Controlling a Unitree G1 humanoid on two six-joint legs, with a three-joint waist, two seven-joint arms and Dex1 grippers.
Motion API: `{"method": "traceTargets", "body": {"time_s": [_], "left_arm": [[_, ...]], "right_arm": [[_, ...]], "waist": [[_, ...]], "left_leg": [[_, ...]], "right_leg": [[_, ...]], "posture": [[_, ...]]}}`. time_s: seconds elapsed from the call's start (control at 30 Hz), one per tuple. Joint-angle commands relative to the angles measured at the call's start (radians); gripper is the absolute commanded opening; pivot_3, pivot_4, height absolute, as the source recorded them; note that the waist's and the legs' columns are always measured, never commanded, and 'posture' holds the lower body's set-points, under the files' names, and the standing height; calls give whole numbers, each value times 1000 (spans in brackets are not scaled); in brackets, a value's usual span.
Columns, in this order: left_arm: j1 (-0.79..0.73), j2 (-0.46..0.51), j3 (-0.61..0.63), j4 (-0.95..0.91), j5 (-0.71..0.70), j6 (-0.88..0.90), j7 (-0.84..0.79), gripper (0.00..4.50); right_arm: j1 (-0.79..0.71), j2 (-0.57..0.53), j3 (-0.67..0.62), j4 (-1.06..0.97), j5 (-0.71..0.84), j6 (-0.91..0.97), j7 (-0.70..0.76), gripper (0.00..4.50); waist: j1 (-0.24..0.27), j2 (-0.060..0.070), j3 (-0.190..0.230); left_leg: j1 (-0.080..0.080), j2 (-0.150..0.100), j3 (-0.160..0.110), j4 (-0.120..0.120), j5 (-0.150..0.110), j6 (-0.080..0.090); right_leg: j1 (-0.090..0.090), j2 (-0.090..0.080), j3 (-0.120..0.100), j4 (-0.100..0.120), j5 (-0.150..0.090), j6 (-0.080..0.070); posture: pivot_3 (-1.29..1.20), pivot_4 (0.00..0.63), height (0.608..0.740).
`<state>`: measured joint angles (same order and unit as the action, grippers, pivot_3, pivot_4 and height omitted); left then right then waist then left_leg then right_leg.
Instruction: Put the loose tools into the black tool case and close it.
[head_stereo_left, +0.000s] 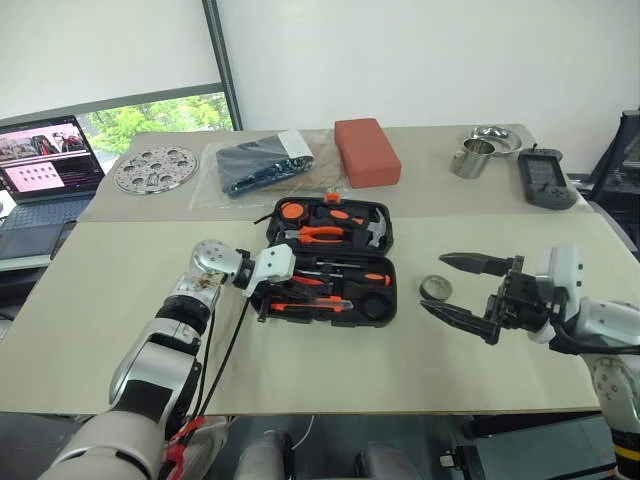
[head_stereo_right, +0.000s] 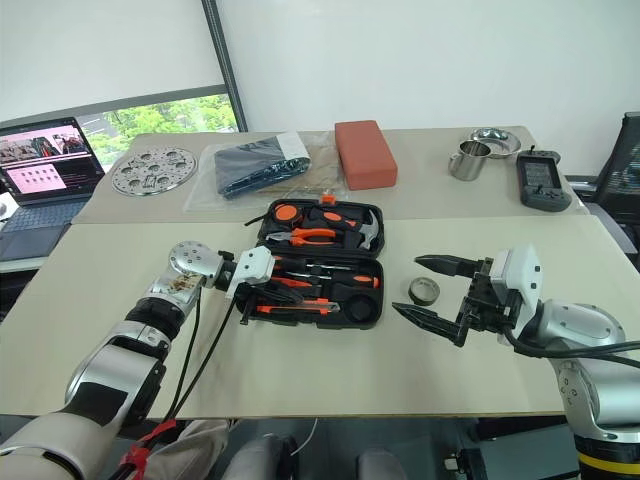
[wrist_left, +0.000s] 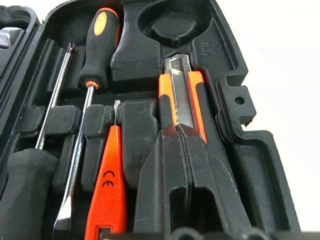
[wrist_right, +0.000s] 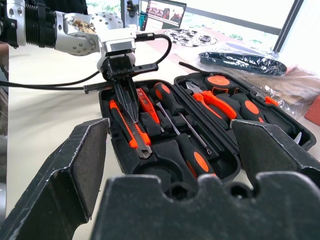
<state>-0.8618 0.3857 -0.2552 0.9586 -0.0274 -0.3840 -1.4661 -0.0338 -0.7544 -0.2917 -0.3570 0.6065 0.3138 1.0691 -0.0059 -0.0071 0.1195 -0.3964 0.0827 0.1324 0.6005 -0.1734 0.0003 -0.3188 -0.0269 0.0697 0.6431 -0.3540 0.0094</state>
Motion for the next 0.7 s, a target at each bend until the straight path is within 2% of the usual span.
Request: {"method": "traceTargets", "body": {"time_s": [0.03, 0.1, 0.23, 0.43, 0.47, 0.63, 0.7], "left_arm": [[7, -3, 36, -43, -23, 78, 34, 269], [14, 3, 67, -112, -65, 137, 28, 799], [59, 42, 123, -316, -153, 302, 20, 2198], [167, 169, 193, -718, -281, 589, 44, 4291], [186, 192, 202, -779, -305, 634, 47, 4439], [270, 308, 235, -1022, -407, 808, 48, 4439], [289, 342, 241, -1066, -427, 841, 50, 4500]], "right_arm": [[0, -44, -9, 16, -54, -26, -1, 4500], [-17, -64, 27, 46, -111, -37, -14, 4500], [-96, -117, 144, 123, -225, 1, -22, 4500], [-250, -180, 314, 343, -378, -39, 57, 4500], [-281, -179, 338, 380, -395, -45, 70, 4500], [-402, -155, 434, 541, -484, -119, 121, 4500], [-440, -137, 453, 582, -498, -139, 133, 3984]], "waist": [[0, 0, 0], [-1, 0, 0], [-11, 3, -1], [-18, 4, -1], [-13, 4, -1], [-10, 5, 0], [-6, 5, 0]], "left_leg": [[0, 0, 0, 1, 0, 0], [-1, 0, 0, 1, 0, 0], [-4, 1, 0, 1, 0, 0], [-4, 2, 1, -1, 1, -2], [-4, 2, 2, -1, 1, -2], [-3, 2, 3, 0, 1, -2], [-3, 2, 3, 0, 1, -1]], "right_leg": [[0, 0, 0, 0, 0, 0], [-1, 0, 0, 1, 0, 0], [-4, 1, 0, 1, 0, 0], [-6, 3, 3, 0, 0, 0], [-6, 2, 3, 0, 0, 0], [-6, 2, 3, -2, 0, 0], [-5, 1, 3, -2, 0, 0]], "posture": [[0, 150, 740], [0, 150, 740], [0, 150, 740], [0, 150, 740], [0, 150, 740], [0, 150, 740], [0, 150, 740]]}}
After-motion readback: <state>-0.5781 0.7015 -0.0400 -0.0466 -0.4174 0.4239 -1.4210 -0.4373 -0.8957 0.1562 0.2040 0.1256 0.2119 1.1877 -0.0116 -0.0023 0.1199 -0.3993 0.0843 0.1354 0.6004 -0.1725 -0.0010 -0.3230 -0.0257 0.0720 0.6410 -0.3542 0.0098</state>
